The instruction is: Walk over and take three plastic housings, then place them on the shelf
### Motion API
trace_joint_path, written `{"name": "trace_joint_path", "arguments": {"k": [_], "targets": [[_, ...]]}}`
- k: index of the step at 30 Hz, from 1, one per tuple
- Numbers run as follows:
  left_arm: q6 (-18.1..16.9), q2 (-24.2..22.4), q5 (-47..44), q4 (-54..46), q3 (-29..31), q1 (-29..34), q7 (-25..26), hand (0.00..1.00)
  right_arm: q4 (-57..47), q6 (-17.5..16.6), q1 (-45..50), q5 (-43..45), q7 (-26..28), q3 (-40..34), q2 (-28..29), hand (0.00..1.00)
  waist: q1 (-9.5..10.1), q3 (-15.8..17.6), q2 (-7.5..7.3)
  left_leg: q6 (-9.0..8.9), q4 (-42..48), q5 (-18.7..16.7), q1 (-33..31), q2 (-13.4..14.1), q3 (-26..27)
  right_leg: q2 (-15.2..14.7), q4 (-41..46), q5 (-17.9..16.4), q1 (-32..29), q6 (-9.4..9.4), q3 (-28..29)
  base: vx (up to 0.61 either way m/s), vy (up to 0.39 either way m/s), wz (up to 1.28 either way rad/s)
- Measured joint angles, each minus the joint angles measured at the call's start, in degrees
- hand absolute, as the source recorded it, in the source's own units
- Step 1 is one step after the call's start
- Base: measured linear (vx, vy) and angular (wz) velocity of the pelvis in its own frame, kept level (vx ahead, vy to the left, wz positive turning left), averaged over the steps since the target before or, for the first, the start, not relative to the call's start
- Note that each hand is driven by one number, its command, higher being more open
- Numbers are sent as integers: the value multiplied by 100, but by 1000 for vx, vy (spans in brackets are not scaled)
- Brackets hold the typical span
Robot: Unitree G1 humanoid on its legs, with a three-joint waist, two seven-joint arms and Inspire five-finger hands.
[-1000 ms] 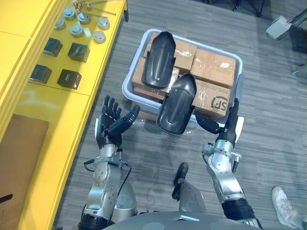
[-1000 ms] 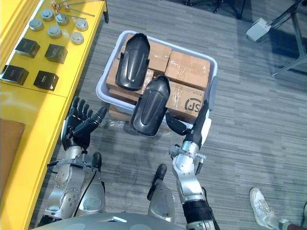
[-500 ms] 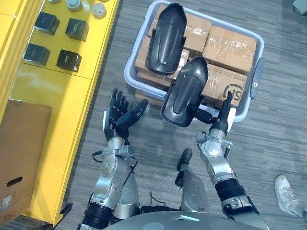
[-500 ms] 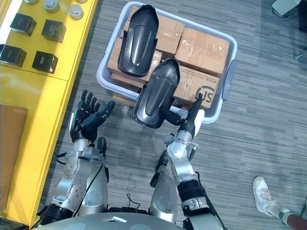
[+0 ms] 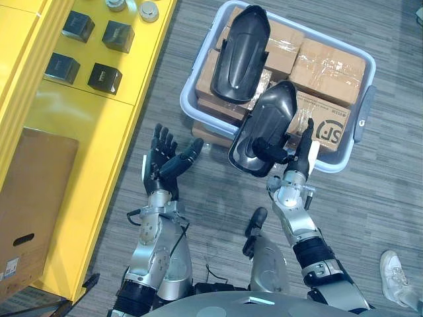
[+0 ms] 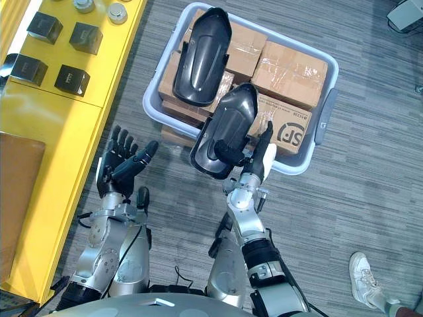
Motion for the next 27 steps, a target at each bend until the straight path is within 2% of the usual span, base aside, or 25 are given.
{"name": "trace_joint_path", "arguments": {"k": [6,8,10,15,16,21,27], "targets": [[0,-4,0,-1,43,3,-15,100,-173,45,-8,186,26,66,-8,100,-10,13,-7,2,-13,23,14,-1,-11,-4,29,-4,0,-7,-8,0,0,0],[0,-2,-1,-1,10,0,-15,100,-164,214,-4,230,96,89,-8,100,-8,15,-6,3,-17,22,13,0,-9,-4,26,-5,0,-6,-7,0,0,0],[1,4,-1,0,-23,0,-14,100,-154,549,-14,228,250,92,-12,100,-9,19,-7,4,-16,24,13,2,-7,-4,26,-5,0,-6,-4,0,0,0],[2,11,-5,0,-89,-6,-2,100,-27,1066,-289,158,281,141,-50,100,-17,21,-10,6,-15,38,14,5,-5,-4,26,-4,6,-5,-3,0,0,0],[2,11,-6,0,-92,-7,6,100,33,1179,-387,146,268,142,-54,0,-16,23,-15,8,-16,44,14,6,-5,-4,26,-4,7,-5,-3,0,0,0],[2,16,-109,19,-89,-8,24,100,179,1495,-583,-77,126,105,-132,0,-22,31,-43,10,-41,70,13,7,-11,-4,26,0,7,3,-8,-6,-4,0],[2,18,-232,271,-87,-14,24,100,797,1822,-1129,-65,180,-133,-701,0,-27,29,-52,39,-216,182,-5,6,-62,-4,24,4,-32,13,-70,-25,-15,5]]}}
